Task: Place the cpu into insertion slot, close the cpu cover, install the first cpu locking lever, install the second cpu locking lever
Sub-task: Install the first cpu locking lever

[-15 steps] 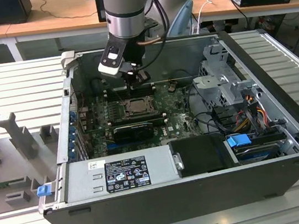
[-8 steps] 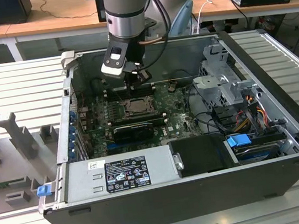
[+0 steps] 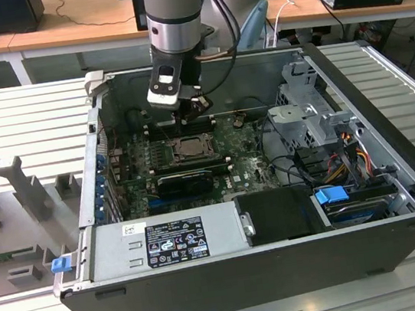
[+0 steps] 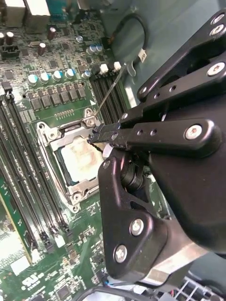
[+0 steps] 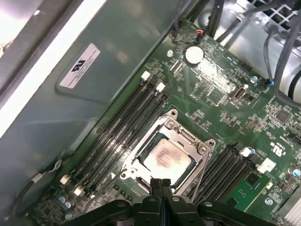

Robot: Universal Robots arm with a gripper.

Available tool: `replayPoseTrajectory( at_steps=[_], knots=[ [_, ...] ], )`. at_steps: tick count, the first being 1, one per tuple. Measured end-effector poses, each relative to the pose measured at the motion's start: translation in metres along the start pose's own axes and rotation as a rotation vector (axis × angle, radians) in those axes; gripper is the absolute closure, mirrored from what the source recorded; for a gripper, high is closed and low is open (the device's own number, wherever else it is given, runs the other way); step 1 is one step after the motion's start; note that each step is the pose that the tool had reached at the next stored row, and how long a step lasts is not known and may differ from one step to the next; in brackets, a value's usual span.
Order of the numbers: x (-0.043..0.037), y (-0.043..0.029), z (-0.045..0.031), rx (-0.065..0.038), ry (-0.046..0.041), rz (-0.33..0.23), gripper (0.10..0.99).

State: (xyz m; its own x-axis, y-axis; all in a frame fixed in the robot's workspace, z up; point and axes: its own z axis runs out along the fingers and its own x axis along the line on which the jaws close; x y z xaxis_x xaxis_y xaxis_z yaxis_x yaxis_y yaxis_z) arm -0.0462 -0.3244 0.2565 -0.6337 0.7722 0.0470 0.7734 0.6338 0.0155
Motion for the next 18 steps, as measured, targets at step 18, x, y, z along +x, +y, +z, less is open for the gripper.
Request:
replayPoseTrajectory(
  at_steps=[18],
  knots=[
    [0.0000, 0.0000, 0.0000, 0.015, 0.0046, -0.316, 0.980]
  ],
)
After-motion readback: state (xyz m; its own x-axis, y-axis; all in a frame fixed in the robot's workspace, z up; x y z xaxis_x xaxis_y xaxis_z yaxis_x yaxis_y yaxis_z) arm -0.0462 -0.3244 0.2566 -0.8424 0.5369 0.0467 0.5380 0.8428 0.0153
